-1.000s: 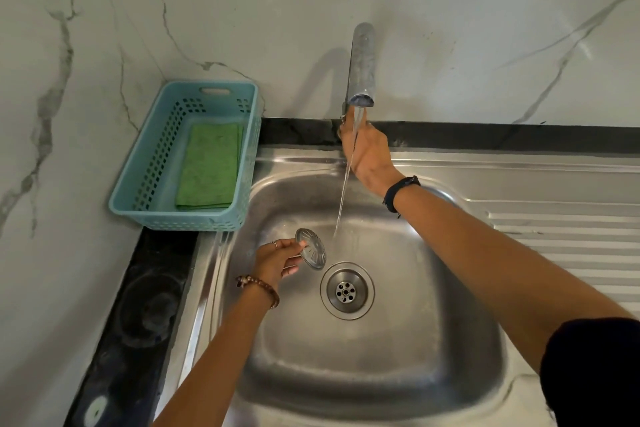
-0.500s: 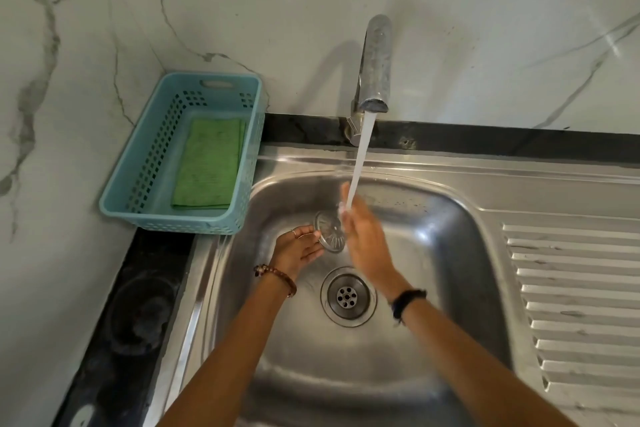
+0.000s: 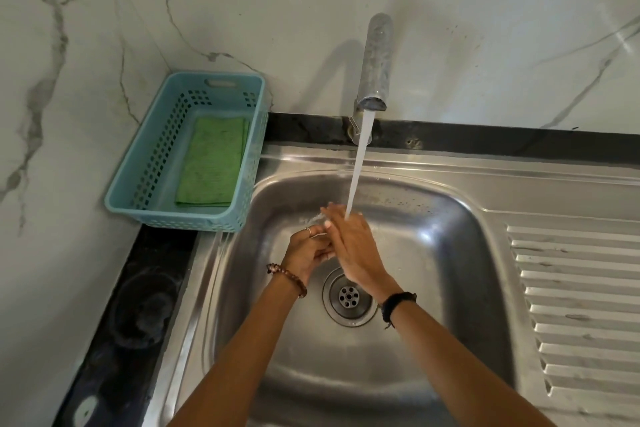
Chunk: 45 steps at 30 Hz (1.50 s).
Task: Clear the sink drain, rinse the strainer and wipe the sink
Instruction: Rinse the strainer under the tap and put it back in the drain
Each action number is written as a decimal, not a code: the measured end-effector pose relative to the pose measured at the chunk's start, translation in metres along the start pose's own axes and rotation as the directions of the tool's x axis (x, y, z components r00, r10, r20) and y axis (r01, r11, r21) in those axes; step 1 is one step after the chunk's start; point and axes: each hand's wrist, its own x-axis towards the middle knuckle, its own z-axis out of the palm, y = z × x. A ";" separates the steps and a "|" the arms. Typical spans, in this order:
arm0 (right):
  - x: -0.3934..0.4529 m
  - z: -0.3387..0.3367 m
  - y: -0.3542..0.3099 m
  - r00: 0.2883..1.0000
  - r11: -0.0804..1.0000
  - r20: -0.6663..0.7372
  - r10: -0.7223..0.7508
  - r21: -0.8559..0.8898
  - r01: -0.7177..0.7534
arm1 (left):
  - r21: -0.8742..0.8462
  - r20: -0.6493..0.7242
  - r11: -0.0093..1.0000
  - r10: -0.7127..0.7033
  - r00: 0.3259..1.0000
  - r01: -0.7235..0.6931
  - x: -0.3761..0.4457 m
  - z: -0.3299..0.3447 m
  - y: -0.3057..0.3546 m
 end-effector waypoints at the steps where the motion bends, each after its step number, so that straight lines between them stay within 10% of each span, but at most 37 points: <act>1: 0.003 -0.002 -0.001 0.990 0.981 -0.023 0.137 0.145 -0.132 | 0.009 0.010 1.000 0.001 1.000 -0.001 -0.001 -0.001 0.000; 6: 0.010 -0.016 0.006 0.862 0.525 0.278 0.424 0.700 -0.484 | -0.097 -0.105 0.995 -0.042 0.994 0.032 -0.001 -0.010 -0.008; 13: -0.033 -0.020 -0.008 0.992 0.990 0.086 -0.097 0.108 0.087 | -0.393 0.073 0.867 -0.303 0.950 0.306 0.006 0.002 -0.003; 19: -0.038 -0.034 0.000 0.968 0.828 0.214 -0.133 -0.512 0.227 | -0.329 0.101 0.930 -0.136 0.986 0.162 0.010 0.008 0.000; 35: -0.039 -0.031 -0.007 0.933 0.859 0.262 -0.247 -0.385 0.336 | -0.179 0.107 0.983 -0.032 0.994 0.051 0.001 0.012 0.023; 40: -0.039 -0.052 0.010 0.953 0.715 0.126 -0.274 -0.636 0.290 | -0.190 0.145 0.979 -0.045 0.988 0.072 0.000 0.010 0.023; 45: -0.038 -0.036 0.003 0.979 0.957 -0.025 -0.203 -0.216 0.193 | -0.236 0.106 0.969 -0.051 0.993 0.075 -0.001 0.024 0.020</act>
